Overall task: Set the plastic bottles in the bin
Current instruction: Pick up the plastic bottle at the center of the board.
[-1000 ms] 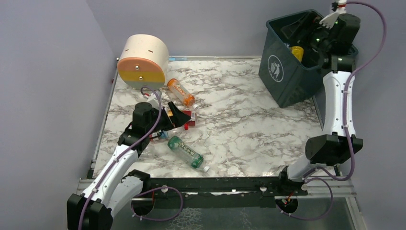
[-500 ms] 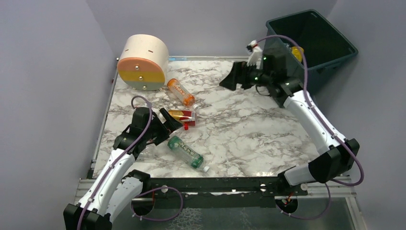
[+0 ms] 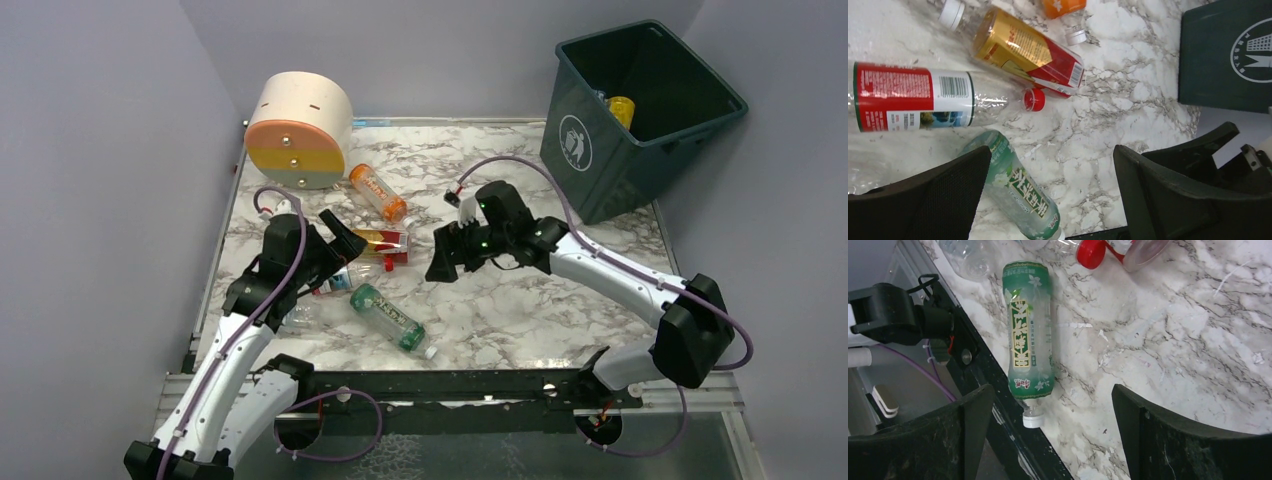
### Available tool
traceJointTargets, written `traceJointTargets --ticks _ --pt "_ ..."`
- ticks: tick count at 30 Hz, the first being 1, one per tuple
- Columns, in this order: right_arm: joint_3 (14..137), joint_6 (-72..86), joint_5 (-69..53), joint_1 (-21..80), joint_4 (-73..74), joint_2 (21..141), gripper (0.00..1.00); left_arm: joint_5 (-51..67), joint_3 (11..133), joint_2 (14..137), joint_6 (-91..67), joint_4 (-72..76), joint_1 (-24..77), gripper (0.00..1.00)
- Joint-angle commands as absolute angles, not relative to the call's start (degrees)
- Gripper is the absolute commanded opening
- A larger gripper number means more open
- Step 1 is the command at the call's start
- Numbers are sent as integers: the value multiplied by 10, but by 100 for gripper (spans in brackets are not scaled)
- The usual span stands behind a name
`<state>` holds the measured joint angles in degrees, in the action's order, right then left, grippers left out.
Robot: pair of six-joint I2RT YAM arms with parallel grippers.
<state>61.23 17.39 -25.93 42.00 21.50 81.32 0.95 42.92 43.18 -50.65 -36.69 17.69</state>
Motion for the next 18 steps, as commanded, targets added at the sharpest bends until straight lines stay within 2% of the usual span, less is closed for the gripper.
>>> traceJointTargets --ticks 1,9,18 --pt "598 172 -230 455 162 809 89 16 488 417 -408 -313 175 99" --pt "585 175 -203 522 131 854 85 98 555 434 -309 -267 175 99" --pt "615 172 -152 608 129 928 85 216 523 407 -324 -162 175 99"
